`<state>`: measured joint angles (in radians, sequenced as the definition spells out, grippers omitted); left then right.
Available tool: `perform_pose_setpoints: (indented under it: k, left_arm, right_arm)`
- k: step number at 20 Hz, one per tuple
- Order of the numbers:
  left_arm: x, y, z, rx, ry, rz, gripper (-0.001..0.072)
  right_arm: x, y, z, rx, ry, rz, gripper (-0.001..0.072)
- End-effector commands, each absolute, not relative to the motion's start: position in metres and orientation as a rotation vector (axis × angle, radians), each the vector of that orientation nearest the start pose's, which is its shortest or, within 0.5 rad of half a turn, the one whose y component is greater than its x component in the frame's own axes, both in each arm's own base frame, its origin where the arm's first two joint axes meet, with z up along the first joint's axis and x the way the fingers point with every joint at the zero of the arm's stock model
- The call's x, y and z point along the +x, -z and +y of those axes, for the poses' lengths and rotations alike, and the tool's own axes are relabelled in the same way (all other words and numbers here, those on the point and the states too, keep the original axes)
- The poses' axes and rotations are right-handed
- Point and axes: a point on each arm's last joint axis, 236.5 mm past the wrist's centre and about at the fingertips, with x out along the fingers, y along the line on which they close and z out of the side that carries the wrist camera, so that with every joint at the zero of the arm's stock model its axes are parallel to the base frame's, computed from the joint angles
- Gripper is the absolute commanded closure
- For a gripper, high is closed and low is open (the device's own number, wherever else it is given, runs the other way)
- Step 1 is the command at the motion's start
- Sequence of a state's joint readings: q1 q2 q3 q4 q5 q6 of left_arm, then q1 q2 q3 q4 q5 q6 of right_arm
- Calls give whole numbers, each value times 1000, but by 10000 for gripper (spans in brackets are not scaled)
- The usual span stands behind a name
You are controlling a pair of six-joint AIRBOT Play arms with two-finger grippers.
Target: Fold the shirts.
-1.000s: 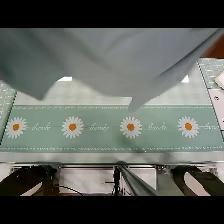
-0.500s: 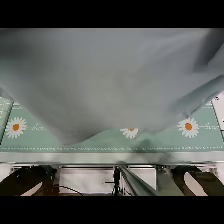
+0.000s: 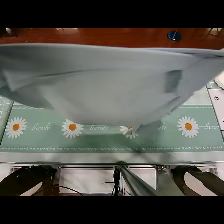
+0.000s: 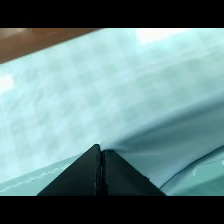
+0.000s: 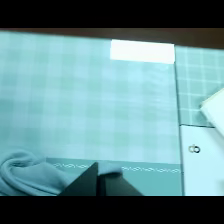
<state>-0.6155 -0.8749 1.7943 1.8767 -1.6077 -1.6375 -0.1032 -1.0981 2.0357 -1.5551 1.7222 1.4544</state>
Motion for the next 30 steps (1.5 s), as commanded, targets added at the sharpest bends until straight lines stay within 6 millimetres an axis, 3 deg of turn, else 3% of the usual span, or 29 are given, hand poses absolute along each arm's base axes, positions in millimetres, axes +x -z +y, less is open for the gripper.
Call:
perform_pose_setpoints:
  k: [1,3,4,6,7,8,9,10,11,13,15,17,19,21,23,25,27,30]
  left_arm:
    - [312,-317,-103,296,217,625,680]
    - [332,-315,-102,298,205,615,679]
    - [335,-323,-103,287,212,587,679]
    - [331,-355,-103,261,220,497,679]
    - [325,-377,-101,238,224,448,679]
    - [315,-398,-100,214,237,401,679]
    - [300,-421,-99,191,256,354,680]
    - [283,-439,-99,171,281,317,680]
    - [263,-455,-97,148,312,290,681]
    - [226,-465,-91,77,360,291,681]
    - [200,-446,-80,19,371,389,682]
    - [176,-420,-74,0,383,517,682]
    - [166,-408,-80,-12,416,564,683]
    - [170,-389,-82,10,402,621,683]
    - [179,-365,-88,59,390,692,682]
    - [193,-343,-92,136,371,737,681]
    - [217,-329,-92,210,327,725,680]
    - [263,-311,-87,278,243,682,680]
  right_arm:
    - [376,-282,-27,-65,-18,916,696]
    - [401,-259,-21,-52,-60,956,696]
    - [406,-261,-10,-39,-107,933,697]
    - [411,-306,14,-15,-188,743,697]
    - [407,-347,22,-6,-201,591,697]
    - [396,-387,27,-3,-203,449,697]
    - [374,-427,30,-9,-199,322,697]
    - [347,-454,32,-20,-194,241,697]
    - [315,-473,35,-32,-193,185,697]
    - [255,-490,31,-39,-146,141,698]
    - [207,-480,15,-20,-54,188,698]
    - [170,-447,0,-13,24,321,698]
    - [149,-410,-5,-9,49,493,698]
    - [152,-401,-6,-4,47,533,698]
    - [170,-393,-19,-29,88,585,698]
    - [202,-377,-28,-70,93,672,697]
    - [245,-351,-31,-89,70,789,698]
    - [323,-296,-35,-95,27,960,698]
